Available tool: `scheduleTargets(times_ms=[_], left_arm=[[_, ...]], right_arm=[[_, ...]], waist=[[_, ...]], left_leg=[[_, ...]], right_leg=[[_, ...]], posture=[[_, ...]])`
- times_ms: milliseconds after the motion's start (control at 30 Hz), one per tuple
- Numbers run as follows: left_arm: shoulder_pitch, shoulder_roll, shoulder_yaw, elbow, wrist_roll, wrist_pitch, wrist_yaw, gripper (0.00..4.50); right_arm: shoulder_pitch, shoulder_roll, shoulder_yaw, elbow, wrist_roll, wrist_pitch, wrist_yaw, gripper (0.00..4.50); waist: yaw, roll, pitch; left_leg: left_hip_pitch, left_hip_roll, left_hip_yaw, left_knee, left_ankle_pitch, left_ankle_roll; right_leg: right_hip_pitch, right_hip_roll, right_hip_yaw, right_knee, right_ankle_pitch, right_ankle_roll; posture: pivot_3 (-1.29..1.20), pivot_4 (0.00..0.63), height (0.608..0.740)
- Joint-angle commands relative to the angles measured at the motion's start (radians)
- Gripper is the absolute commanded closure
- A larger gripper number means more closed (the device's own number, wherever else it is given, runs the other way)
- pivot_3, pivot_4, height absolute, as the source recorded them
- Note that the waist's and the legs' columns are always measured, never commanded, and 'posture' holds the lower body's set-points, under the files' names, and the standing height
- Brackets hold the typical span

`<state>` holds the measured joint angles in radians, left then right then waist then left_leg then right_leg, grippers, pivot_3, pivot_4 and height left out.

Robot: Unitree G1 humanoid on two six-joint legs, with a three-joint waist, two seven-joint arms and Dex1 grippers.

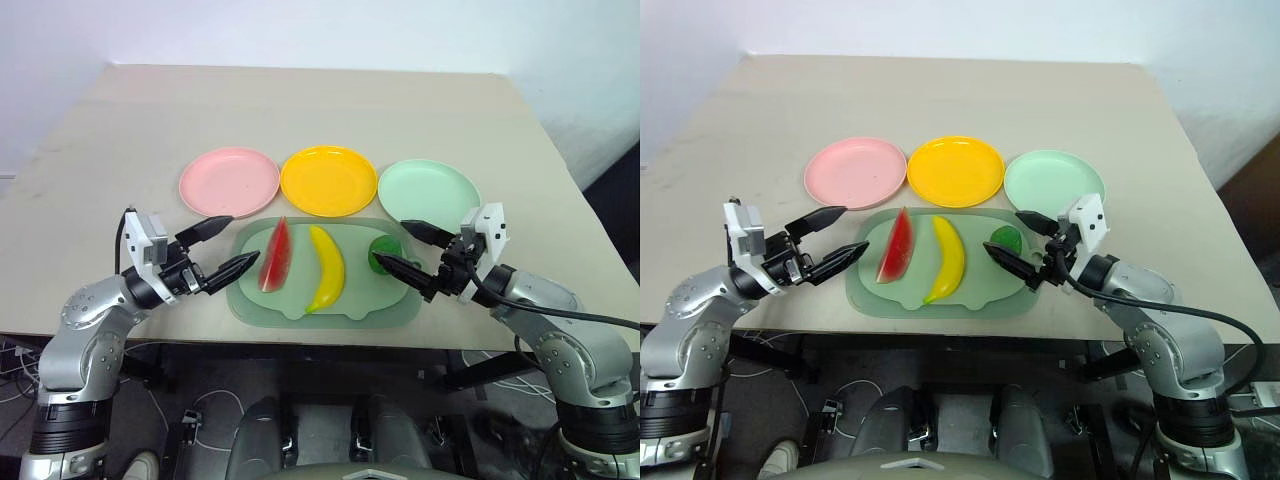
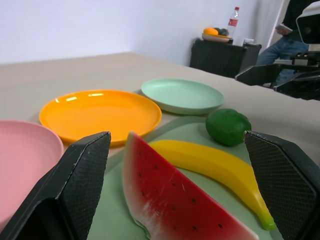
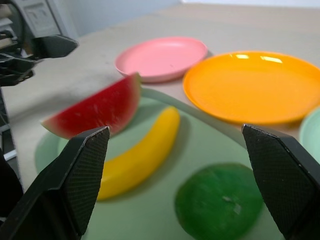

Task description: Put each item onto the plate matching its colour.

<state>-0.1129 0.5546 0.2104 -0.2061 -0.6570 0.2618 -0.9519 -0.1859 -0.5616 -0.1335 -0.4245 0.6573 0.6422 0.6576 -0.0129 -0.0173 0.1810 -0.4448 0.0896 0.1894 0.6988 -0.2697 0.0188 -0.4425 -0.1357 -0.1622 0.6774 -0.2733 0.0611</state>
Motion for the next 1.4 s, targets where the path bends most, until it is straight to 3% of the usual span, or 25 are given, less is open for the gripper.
scheduleTargets(times_ms=[33,533,1033,1400], left_arm=[[-0.002,0.004,0.003,-0.037,0.005,-0.001,0.01,0.03],[-0.06,-0.046,-0.066,-0.032,0.041,-0.021,0.036,0.03],[-0.105,-0.064,-0.082,0.031,0.083,-0.03,0.035,0.03],[-0.118,-0.065,-0.078,0.044,0.089,-0.042,0.028,0.03]], right_arm=[[-0.026,0.0,-0.015,0.024,-0.015,-0.049,0.016,0.0],[-0.025,-0.015,-0.01,0.077,-0.054,-0.027,-0.003,0.0],[-0.132,0.05,0.038,0.052,0.044,0.344,-0.168,0.0],[-0.184,0.081,0.105,0.133,-0.051,0.334,-0.21,0.0]], waist=[[0.0,0.0,0.0],[0.003,0.0,0.0],[0.002,0.0,0.0],[0.0,0.0,0.0]], left_leg=[[0.0,0.0,0.0,0.0,0.0,0.0],[0.0,-0.001,0.0,0.0,0.002,-0.003],[0.0,-0.002,0.0,0.0,0.002,-0.002],[0.0,-0.002,0.0,0.0,0.002,-0.003]], right_leg=[[0.0,0.0,0.0,0.0,0.0,0.0],[0.0,0.0,0.0,0.0,0.0,0.0],[0.0,0.0,0.0,0.0,0.0,0.0],[0.0,0.0,0.0,0.0,0.0,0.0]], posture=[[0.0,0.15,0.695],[0.0,0.15,0.695],[0.0,0.15,0.695],[0.0,0.15,0.695]])
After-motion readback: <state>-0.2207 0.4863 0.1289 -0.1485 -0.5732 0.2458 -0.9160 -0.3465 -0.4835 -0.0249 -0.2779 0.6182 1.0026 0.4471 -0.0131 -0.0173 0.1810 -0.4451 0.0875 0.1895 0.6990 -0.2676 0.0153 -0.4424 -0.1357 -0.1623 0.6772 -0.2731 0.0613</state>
